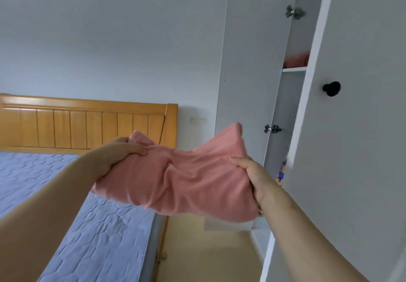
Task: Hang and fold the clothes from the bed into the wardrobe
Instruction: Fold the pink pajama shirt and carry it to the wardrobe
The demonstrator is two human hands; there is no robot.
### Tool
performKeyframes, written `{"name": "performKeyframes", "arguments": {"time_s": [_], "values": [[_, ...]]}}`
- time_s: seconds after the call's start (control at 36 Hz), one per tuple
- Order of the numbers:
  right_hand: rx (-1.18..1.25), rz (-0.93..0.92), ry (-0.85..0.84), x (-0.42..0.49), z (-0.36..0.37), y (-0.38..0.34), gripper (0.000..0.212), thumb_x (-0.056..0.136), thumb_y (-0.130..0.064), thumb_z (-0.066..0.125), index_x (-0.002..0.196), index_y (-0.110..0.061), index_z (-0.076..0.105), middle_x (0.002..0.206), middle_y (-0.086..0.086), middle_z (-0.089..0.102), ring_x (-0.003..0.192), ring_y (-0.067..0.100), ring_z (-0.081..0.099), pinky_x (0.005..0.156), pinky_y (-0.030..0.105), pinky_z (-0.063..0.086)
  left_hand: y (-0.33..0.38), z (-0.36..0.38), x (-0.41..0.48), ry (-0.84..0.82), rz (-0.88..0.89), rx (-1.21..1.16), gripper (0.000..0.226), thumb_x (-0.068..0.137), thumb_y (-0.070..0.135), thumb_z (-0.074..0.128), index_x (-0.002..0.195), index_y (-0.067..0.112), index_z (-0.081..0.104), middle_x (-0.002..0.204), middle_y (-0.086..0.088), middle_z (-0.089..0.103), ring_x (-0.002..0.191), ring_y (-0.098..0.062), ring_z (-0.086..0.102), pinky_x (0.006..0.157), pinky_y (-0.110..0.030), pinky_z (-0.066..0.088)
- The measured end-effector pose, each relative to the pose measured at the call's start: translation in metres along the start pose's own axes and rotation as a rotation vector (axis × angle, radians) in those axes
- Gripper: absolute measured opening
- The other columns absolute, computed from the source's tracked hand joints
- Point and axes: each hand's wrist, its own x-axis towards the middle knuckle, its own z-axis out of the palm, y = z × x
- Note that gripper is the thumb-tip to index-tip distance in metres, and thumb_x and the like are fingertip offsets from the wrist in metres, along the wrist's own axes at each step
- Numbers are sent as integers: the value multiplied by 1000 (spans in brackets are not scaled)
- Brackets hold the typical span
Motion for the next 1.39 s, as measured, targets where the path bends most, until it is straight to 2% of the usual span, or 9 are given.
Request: {"name": "performKeyframes", "arguments": {"time_s": [0.14, 0.22, 0.47, 0.67, 0.83, 0.97, 1.11, 1.25, 1.39], "values": [[-4, 61, -14, 87, 27, -7, 33, 86, -22, 60, 117, -9, 59, 89, 8, 67, 77, 23, 62, 65, 31, 47, 3, -22, 59, 115, -5, 0, 35, 78, 14, 68, 111, 11, 59, 105, -14, 63, 94, -30, 61, 74, -34, 50], [-3, 95, -15, 135, 50, -6, 35, 85, -23, 61, 118, -8, 59, 88, 9, 66, 76, 24, 62, 63, 30, 46, 5, -34, 95, 148, 7, 5, 19, 80, 10, 65, 99, 13, 63, 96, -13, 65, 85, -27, 61, 68, -31, 49], [-85, 48, 38, 263, 88, -31, 20, 87, -21, 59, 102, -8, 63, 81, 7, 66, 73, 22, 62, 63, 29, 46, 21, -84, 220, 149, 98, -5, 27, 80, 11, 63, 106, 16, 69, 102, -13, 67, 91, -26, 61, 72, -30, 48], [-169, 6, 182, 333, 73, -83, 15, 85, -21, 61, 95, -10, 65, 81, 8, 67, 73, 24, 62, 66, 30, 47, 70, -78, 321, 67, 207, -44, 14, 80, 7, 64, 82, 21, 65, 90, -6, 65, 82, -20, 59, 66, -27, 45], [-253, -46, 328, 362, 28, -140, 15, 88, -18, 60, 77, -7, 61, 44, 3, 62, 61, 21, 56, 54, 25, 41, 119, -30, 389, -55, 295, -61, 15, 80, 10, 65, 93, 17, 66, 95, -8, 66, 87, -23, 60, 67, -27, 45], [-294, -111, 410, 382, -32, -185, 9, 88, -15, 60, 81, -9, 61, 51, 4, 65, 63, 21, 58, 56, 25, 43, 164, 34, 439, -155, 395, -82, 16, 80, 6, 63, 92, 15, 67, 95, -8, 67, 82, -19, 60, 65, -25, 44], [-346, -199, 560, 401, -94, -229, 13, 86, -17, 63, 78, -8, 62, 73, 7, 64, 68, 23, 57, 62, 26, 43, 214, 105, 486, -242, 517, -121, 15, 80, 6, 63, 89, 18, 66, 96, -5, 66, 86, -19, 59, 69, -25, 45], [-339, -314, 656, 412, -150, -267, 3, 87, -13, 61, 86, -10, 61, 79, 7, 64, 71, 21, 58, 64, 27, 45, 260, 168, 533, -311, 567, -173, 28, 77, 8, 65, 105, 12, 67, 104, -11, 68, 96, -27, 62, 77, -30, 48], [-350, -458, 744, 413, -192, -303, 10, 89, -8, 57, 92, -17, 60, 81, 3, 64, 73, 19, 59, 65, 27, 47, 304, 232, 560, -385, 641, -200, 13, 78, 8, 65, 87, 17, 66, 96, -9, 67, 94, -28, 60, 87, -36, 45]]}}
